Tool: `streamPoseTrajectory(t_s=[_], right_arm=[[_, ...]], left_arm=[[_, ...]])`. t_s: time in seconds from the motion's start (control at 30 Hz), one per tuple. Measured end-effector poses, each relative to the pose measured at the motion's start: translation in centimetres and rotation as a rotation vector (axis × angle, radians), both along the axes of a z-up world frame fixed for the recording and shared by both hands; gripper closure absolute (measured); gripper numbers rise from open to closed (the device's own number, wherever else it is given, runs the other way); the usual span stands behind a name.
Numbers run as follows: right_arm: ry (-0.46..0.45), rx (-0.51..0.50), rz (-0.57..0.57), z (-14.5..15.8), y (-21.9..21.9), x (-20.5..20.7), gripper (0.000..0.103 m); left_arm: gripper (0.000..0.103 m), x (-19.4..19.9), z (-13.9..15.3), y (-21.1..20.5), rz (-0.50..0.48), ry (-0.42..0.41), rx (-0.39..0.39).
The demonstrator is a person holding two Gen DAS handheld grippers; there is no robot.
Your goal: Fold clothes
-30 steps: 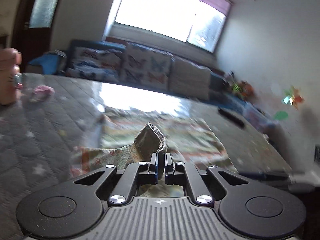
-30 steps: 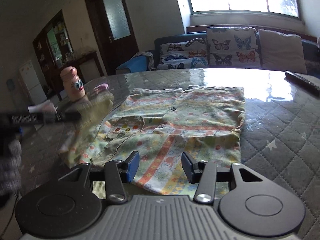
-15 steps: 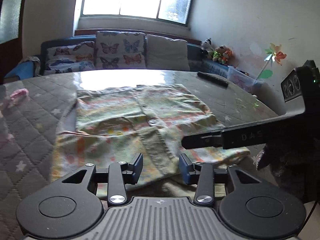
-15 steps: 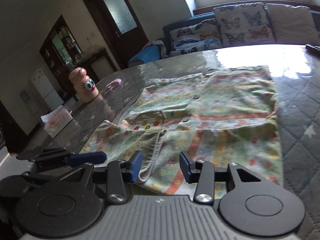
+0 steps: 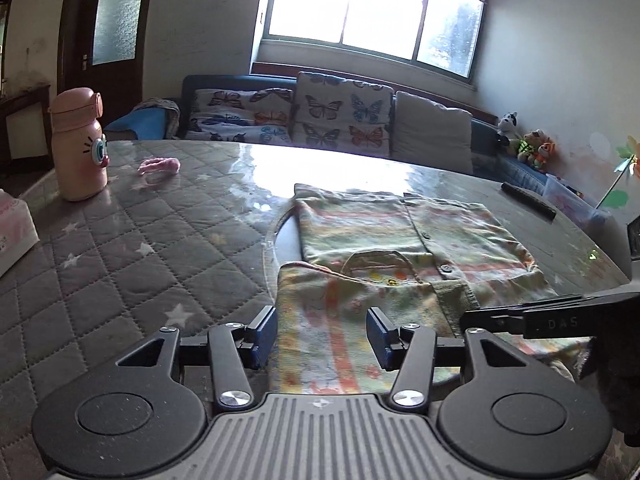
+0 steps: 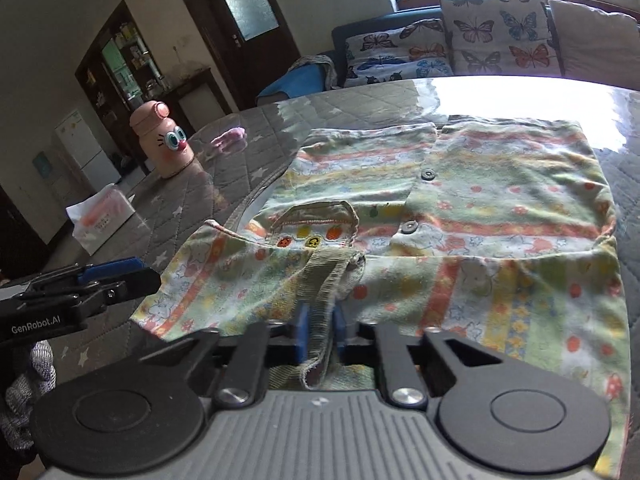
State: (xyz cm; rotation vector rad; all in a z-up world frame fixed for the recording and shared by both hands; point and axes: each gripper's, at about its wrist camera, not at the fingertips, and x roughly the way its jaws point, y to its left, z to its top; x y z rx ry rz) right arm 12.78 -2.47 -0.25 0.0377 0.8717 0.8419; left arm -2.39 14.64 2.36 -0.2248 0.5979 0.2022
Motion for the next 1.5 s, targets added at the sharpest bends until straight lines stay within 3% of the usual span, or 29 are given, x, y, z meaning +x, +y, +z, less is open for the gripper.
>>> streamPoseTrajectory(t_s=[0.43,0.8,1.07,1.2,1.33,1.5], right_arm=[[-0.130,0.097,-0.086,6.6,-5.2,0.2,0.096],[-0.162,0.106,-0.151,7.6,-7.5,0.0,0.096],[-0.104,0.037,-0.232,4.9,-8.5,1.0,0.095],[-0.048,-0.030,-0.233,2.4,-8.3,1.4,0.091],[-0.076,-0.085,-0.244,1.8,-8.3,1.4,0.090],[-0.141,-0.079,-0.251,2.5,-8.4,2.3,0.089]], left_arm=[[0.048,1.5,-0.4,-1.2,-0.025,0.023,0.024],[0.048,2.4,-1.3,-1.5,-0.041,0.078,0.044],[0.048,2.9,-1.9,-1.3,-0.040,0.120,0.079],[0.048,3.1,-2.3,-1.2,-0.034,0.147,0.113],[0.048,3.4,-1.7,-1.1,-0.025,0.146,0.145],[0.050,5.1,-0.1,-2.0,-0.070,0.089,0.155]])
